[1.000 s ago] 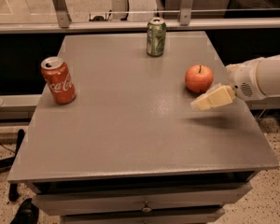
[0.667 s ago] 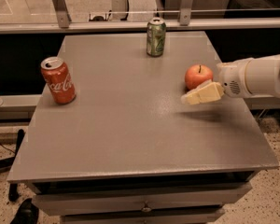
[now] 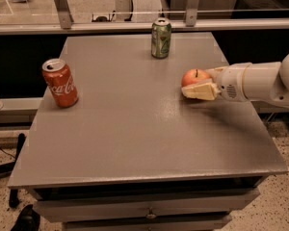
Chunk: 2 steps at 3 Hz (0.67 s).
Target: Move apple near coke can
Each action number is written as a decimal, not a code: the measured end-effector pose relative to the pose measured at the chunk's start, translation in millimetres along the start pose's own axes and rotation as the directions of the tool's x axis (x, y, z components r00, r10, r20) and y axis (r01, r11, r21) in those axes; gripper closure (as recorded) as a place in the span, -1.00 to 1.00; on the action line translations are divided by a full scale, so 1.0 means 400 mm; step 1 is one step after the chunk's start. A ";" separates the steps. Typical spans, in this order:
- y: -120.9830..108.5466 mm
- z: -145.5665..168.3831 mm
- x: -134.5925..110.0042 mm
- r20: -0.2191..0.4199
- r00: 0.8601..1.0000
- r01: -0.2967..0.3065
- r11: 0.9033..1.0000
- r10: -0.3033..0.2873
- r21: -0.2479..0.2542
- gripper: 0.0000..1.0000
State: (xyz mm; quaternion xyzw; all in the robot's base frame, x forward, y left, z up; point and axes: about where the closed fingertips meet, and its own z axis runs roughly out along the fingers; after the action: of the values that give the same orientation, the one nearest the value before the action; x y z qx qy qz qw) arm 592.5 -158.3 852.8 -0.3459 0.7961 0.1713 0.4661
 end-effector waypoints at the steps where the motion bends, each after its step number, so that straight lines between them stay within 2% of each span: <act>1: 0.036 0.018 -0.050 0.072 0.997 -0.022 0.998 0.026 -0.052 0.28; 2: 0.119 0.049 -0.146 0.178 0.981 -0.051 0.989 0.075 -0.136 0.76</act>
Offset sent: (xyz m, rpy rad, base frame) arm -0.0098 0.1316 0.0776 0.3997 -0.0725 0.1694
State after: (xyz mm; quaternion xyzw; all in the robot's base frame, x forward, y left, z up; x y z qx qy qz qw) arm 589.7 -90.3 890.8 -0.3331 0.7476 0.2686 0.5079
